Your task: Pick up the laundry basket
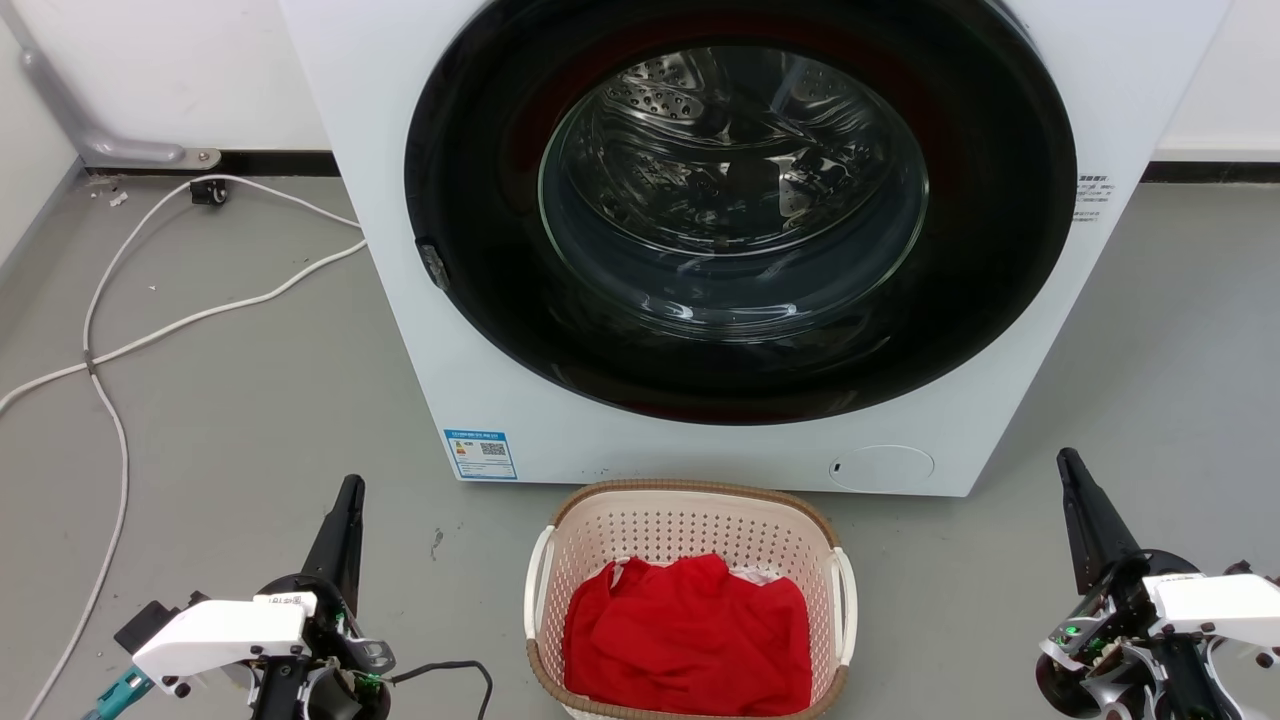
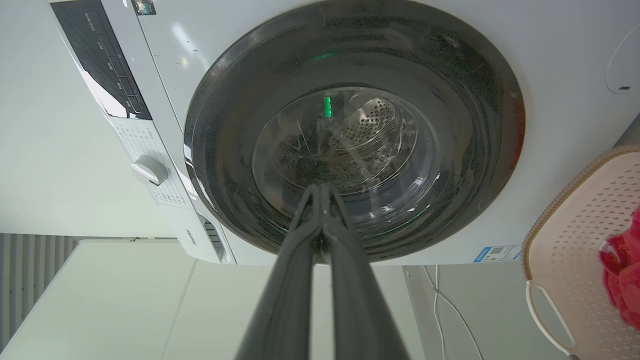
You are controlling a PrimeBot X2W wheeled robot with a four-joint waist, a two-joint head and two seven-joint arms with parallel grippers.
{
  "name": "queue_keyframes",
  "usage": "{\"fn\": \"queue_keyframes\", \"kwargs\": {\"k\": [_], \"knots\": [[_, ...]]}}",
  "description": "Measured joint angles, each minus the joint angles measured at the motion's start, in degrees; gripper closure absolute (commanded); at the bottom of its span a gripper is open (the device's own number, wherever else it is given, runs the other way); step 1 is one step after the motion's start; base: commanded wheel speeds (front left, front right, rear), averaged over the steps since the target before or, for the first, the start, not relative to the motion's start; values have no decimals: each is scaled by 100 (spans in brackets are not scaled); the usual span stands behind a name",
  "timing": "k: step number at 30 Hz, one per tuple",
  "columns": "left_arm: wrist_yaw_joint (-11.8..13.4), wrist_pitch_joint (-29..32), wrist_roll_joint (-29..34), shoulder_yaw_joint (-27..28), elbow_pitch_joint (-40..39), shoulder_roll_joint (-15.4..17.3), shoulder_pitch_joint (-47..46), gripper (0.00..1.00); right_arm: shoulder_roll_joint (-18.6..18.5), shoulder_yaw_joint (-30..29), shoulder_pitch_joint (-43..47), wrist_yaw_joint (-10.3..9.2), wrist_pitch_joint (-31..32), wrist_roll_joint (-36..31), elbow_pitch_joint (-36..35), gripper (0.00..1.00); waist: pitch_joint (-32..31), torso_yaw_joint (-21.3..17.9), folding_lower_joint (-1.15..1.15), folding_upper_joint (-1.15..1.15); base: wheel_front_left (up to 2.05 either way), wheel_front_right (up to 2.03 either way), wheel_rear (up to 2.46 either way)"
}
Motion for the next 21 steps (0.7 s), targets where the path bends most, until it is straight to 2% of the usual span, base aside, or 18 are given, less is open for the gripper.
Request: {"fn": "queue_keyframes", "kwargs": {"k": [21], "knots": [[0,1,1,7,0,-4,-1,100,9,-14,-1,0,7,-15,1,100,0,0,0,0,0,0,0]]}}
